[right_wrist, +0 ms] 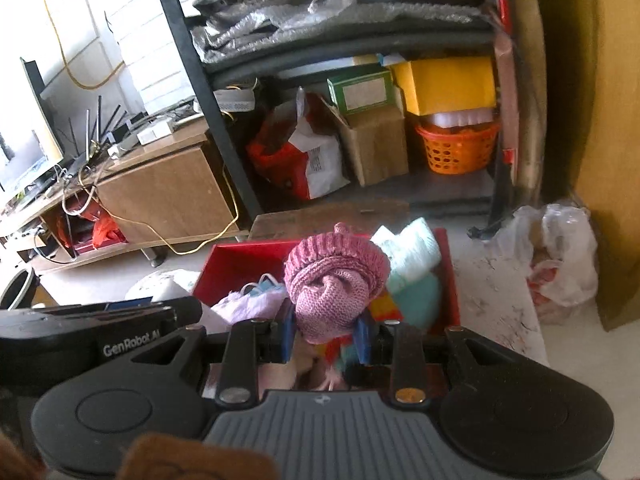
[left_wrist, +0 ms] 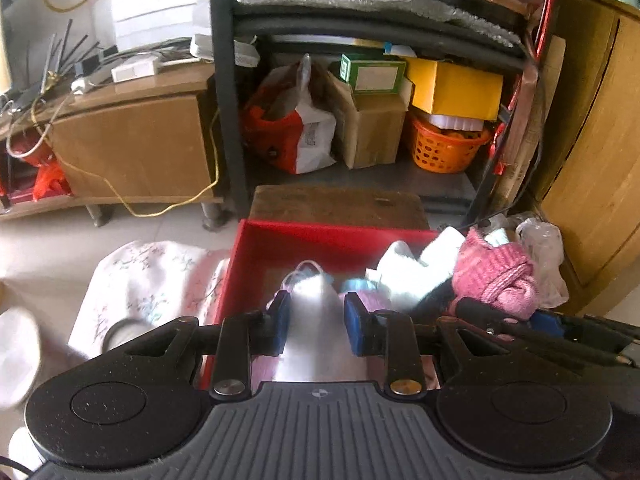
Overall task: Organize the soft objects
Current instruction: 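Carry the sponge and pink ball with both tools over the red box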
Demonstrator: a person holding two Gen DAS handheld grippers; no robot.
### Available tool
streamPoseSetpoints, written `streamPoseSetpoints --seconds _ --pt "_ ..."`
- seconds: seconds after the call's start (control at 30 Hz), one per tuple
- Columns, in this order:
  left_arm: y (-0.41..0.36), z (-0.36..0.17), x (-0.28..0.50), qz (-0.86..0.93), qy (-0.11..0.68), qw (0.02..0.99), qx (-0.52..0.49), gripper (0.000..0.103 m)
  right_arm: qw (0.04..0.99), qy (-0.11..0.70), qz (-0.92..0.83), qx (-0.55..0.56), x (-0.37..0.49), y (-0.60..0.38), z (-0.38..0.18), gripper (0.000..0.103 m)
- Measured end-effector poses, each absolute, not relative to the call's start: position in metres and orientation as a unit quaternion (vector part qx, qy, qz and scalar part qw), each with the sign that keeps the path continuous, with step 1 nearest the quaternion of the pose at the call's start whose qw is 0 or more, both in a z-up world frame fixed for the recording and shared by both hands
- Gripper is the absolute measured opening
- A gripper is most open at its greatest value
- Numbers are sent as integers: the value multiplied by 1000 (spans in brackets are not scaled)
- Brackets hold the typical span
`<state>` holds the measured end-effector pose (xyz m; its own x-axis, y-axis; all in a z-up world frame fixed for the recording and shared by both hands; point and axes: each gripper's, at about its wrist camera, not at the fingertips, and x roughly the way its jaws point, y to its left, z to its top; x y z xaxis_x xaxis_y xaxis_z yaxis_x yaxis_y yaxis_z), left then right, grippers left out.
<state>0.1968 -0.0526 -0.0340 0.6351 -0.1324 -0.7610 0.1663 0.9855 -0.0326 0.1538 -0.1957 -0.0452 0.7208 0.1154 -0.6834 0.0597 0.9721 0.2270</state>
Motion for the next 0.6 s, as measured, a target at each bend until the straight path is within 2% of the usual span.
streamPoseSetpoints --seconds 0.23,0.4,0.43,0.53,0.6 --pt "-47 -53 231 -82 424 902 -17 32 919 373 27 123 187 -195 -72 2" --pt "-45 -62 249 -89 422 901 -50 32 923 365 43 114 198 -192 -79 9" --pt "-46 -62 253 -92 419 901 -56 33 925 361 42 111 198 -192 -80 10" --pt "-46 -57 258 -114 404 905 -75 48 928 353 48 107 197 -193 -79 15" --pt "-43 -55 260 -127 402 902 -93 50 932 343 50 107 195 -194 -76 16"
